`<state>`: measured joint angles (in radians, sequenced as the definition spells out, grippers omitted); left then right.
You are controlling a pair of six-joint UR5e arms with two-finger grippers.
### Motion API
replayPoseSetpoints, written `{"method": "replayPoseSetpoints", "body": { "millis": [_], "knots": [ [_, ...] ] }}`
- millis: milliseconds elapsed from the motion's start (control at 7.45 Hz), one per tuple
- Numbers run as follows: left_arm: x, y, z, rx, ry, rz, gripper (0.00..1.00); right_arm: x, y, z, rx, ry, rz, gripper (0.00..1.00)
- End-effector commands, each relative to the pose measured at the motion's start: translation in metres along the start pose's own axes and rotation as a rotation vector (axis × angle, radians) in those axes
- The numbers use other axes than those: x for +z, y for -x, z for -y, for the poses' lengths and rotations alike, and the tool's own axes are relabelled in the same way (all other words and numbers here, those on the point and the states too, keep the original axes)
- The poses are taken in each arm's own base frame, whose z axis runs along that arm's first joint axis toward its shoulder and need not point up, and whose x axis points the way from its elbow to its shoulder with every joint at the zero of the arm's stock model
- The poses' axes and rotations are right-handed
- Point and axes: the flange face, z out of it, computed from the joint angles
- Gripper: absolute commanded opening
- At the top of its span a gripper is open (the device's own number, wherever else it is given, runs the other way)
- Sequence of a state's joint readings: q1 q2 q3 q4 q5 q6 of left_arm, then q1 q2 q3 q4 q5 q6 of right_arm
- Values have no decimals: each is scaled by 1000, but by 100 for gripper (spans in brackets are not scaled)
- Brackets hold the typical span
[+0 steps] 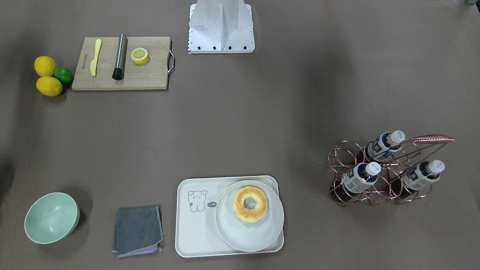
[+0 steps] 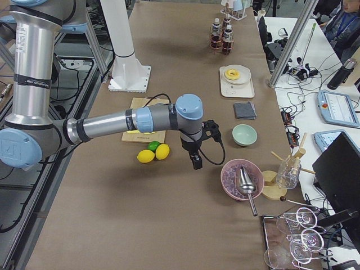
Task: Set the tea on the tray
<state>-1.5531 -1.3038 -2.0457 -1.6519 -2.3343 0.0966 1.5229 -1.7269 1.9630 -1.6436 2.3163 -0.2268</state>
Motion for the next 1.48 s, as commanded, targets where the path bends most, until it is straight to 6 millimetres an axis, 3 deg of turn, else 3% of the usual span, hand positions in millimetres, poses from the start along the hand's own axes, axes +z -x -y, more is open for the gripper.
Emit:
{"method": "replayPoseSetpoints", "body": {
  "millis": [0,1342],
  "knots": [
    [0,-1,1,-4,-1,0,97,2,-1,0,3,3,2,100],
    [-4,-8,5,15,-11,-9,97,4,4,1,8,-6,62,100]
  ]
}}
